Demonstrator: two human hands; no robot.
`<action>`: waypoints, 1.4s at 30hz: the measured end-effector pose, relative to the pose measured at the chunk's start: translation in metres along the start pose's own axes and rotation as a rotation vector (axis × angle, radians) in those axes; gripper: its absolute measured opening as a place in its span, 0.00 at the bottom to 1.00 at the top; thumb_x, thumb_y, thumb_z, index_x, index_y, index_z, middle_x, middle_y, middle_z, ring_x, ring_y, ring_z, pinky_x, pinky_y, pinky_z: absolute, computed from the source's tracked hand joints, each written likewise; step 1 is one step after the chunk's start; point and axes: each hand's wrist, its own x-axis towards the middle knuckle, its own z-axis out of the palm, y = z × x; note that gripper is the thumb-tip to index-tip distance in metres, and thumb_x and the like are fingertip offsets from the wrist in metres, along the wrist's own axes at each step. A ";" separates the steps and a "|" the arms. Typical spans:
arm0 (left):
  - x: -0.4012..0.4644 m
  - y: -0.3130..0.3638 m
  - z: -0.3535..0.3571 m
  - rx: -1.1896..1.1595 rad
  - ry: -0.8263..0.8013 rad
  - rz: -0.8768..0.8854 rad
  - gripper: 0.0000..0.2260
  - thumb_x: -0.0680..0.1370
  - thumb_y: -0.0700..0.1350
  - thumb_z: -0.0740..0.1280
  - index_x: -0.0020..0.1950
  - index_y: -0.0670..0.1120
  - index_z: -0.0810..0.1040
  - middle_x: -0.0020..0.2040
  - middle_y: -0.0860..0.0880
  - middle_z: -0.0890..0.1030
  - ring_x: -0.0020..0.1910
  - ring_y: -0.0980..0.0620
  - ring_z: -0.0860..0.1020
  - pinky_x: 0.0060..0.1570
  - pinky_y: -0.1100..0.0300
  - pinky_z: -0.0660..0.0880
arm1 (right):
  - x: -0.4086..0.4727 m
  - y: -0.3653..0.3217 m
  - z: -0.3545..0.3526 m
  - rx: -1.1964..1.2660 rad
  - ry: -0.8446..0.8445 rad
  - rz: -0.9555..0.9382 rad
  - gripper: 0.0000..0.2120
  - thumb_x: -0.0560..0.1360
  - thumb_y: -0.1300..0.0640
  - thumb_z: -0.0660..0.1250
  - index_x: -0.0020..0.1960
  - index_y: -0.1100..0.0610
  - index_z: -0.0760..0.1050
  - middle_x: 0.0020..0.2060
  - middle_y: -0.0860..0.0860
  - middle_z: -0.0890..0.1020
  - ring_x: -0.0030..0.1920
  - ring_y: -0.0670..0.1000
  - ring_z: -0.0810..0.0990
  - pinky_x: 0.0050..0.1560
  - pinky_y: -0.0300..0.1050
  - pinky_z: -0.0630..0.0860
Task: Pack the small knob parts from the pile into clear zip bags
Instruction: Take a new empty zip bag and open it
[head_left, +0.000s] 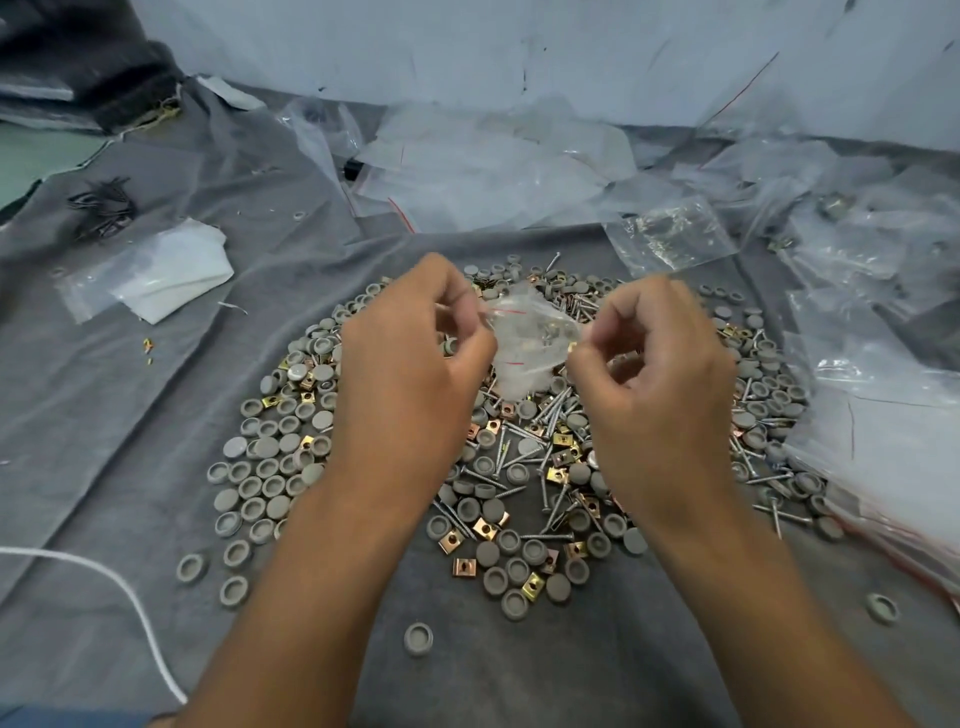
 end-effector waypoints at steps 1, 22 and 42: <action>0.001 -0.001 -0.001 0.043 0.003 0.067 0.10 0.76 0.38 0.69 0.40 0.51 0.73 0.42 0.55 0.81 0.44 0.58 0.80 0.47 0.55 0.79 | -0.001 0.000 0.001 -0.041 0.000 -0.035 0.10 0.74 0.65 0.68 0.43 0.52 0.70 0.41 0.44 0.73 0.40 0.47 0.73 0.38 0.40 0.71; -0.001 -0.014 0.004 0.272 -0.174 0.131 0.12 0.77 0.50 0.72 0.60 0.56 0.83 0.48 0.55 0.66 0.46 0.57 0.67 0.46 0.69 0.63 | -0.033 0.012 0.022 -0.282 -0.885 -0.083 0.10 0.78 0.48 0.70 0.56 0.41 0.71 0.50 0.41 0.73 0.50 0.48 0.77 0.48 0.49 0.76; -0.002 -0.003 0.007 -0.005 -0.337 0.097 0.12 0.73 0.49 0.73 0.55 0.61 0.81 0.43 0.56 0.71 0.39 0.65 0.70 0.39 0.74 0.65 | 0.004 0.008 -0.015 -0.116 -0.243 -0.213 0.09 0.77 0.58 0.72 0.57 0.55 0.82 0.51 0.48 0.79 0.50 0.40 0.77 0.53 0.30 0.72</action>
